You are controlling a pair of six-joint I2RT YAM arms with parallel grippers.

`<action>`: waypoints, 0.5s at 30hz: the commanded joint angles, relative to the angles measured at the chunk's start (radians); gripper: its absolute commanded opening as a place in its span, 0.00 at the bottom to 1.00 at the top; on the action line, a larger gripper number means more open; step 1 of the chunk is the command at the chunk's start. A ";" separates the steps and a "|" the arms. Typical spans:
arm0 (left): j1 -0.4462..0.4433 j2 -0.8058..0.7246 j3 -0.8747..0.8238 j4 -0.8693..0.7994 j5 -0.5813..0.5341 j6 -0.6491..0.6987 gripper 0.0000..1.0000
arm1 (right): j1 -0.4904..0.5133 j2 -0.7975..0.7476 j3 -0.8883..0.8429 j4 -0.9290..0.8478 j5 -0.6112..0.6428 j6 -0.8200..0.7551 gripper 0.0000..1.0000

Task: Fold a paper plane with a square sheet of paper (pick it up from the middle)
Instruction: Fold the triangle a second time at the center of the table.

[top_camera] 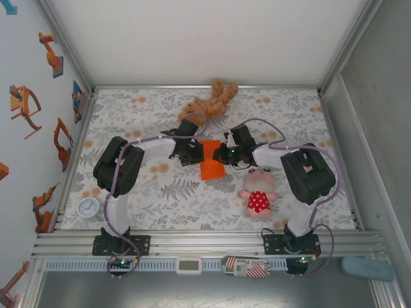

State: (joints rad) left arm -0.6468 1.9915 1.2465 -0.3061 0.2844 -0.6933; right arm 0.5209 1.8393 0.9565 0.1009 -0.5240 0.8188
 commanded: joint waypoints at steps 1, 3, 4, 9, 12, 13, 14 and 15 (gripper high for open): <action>0.010 0.061 -0.016 -0.079 -0.068 0.020 0.00 | 0.004 0.049 0.037 -0.025 0.003 0.008 0.00; 0.010 0.062 -0.020 -0.082 -0.071 0.018 0.00 | 0.003 0.067 0.046 -0.030 0.011 0.007 0.00; 0.011 0.062 -0.021 -0.083 -0.076 0.018 0.00 | 0.001 0.074 0.048 -0.036 0.020 0.008 0.00; 0.013 0.064 -0.029 -0.091 -0.089 0.020 0.00 | -0.035 0.074 0.017 -0.033 0.062 0.027 0.00; 0.014 0.065 -0.033 -0.093 -0.090 0.024 0.00 | -0.075 0.065 -0.019 -0.031 0.074 0.034 0.00; 0.014 0.064 -0.033 -0.093 -0.089 0.025 0.00 | -0.089 0.057 -0.031 -0.033 0.082 0.034 0.00; 0.014 0.065 -0.033 -0.093 -0.088 0.023 0.00 | -0.101 0.046 -0.040 -0.035 0.088 0.029 0.00; 0.013 0.065 -0.032 -0.092 -0.085 0.023 0.00 | -0.111 0.035 -0.043 -0.043 0.090 0.023 0.00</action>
State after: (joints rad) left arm -0.6464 1.9930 1.2472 -0.3042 0.2844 -0.6933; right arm 0.4545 1.9030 0.9508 0.1017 -0.5079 0.8410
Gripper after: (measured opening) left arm 0.059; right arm 0.049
